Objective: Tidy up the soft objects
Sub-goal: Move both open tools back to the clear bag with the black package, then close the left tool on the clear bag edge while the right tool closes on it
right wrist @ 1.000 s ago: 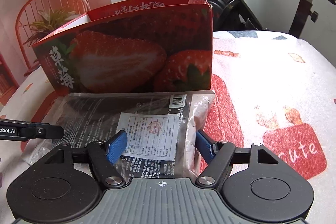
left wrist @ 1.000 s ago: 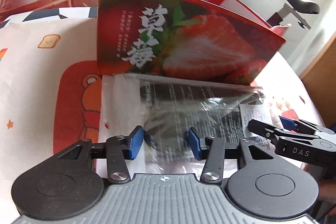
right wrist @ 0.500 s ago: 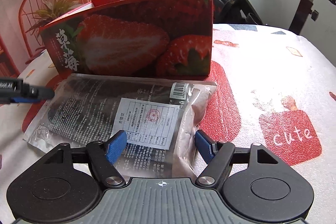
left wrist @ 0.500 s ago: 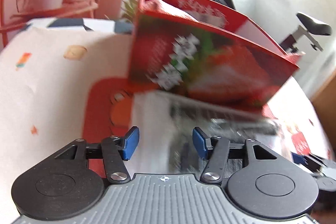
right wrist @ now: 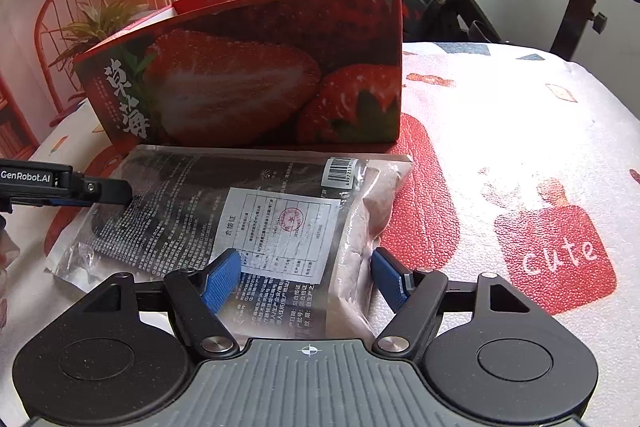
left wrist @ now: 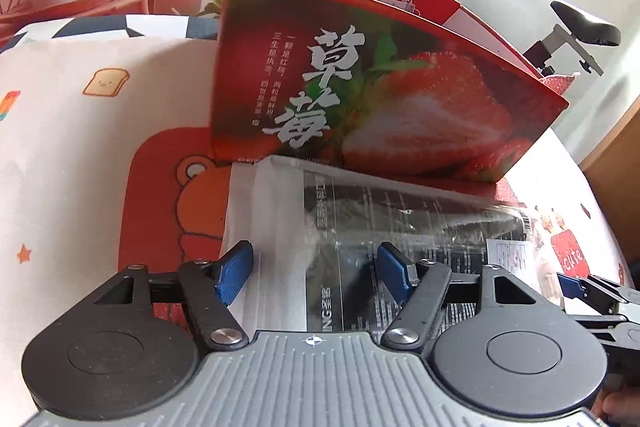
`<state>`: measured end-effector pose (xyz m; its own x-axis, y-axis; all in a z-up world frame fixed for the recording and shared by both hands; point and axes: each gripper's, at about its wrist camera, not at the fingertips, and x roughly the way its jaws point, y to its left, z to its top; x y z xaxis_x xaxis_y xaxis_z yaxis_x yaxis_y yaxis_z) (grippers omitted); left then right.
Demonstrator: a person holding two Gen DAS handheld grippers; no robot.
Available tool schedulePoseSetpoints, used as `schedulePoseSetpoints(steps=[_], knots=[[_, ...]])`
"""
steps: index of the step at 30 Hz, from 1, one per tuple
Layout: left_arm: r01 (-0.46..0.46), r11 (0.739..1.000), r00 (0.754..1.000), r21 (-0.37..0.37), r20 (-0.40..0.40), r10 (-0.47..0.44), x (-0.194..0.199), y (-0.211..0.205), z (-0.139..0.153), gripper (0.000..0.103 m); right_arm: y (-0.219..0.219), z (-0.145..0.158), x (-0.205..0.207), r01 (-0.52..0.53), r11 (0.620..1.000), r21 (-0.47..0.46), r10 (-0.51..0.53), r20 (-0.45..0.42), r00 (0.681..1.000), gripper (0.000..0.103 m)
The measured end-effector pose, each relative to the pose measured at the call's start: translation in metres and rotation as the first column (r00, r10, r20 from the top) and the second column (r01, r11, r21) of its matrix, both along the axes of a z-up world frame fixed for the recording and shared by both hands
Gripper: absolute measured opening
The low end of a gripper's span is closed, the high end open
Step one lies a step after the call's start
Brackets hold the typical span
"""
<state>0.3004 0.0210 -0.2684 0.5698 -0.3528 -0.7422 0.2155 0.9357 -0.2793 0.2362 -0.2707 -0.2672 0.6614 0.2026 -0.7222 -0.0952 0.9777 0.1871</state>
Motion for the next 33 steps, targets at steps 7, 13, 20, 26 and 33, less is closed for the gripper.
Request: schedulePoseSetpoints(steps=[7, 13, 20, 26, 33], knots=[[0.000, 1.000, 1.000, 0.013, -0.005, 0.001, -0.007, -0.002, 0.000, 0.070, 0.000, 0.001, -0.001, 0.005, 1.000, 0.000, -0.005, -0.004, 1.000, 0.068], [0.015, 1.000, 1.000, -0.005, -0.019, -0.016, -0.019, -0.010, 0.002, 0.070, -0.002, 0.001, -0.001, 0.012, 1.000, 0.009, -0.012, -0.015, 1.000, 0.066], [-0.005, 1.000, 1.000, -0.029, -0.029, 0.004, -0.045, -0.013, 0.003, 0.069, -0.009, 0.002, -0.006, 0.001, 1.000, 0.027, 0.000, -0.016, 1.000, 0.061], [-0.020, 0.997, 0.998, -0.072, -0.059, 0.016, -0.068, -0.010, 0.002, 0.068, -0.010, 0.006, -0.008, -0.013, 0.999, 0.037, 0.014, -0.026, 1.000, 0.056], [-0.071, 0.996, 0.995, -0.062, -0.080, 0.066, -0.064, 0.008, 0.002, 0.061, -0.017, 0.009, -0.002, -0.055, 0.997, 0.047, 0.058, -0.053, 0.997, 0.055]])
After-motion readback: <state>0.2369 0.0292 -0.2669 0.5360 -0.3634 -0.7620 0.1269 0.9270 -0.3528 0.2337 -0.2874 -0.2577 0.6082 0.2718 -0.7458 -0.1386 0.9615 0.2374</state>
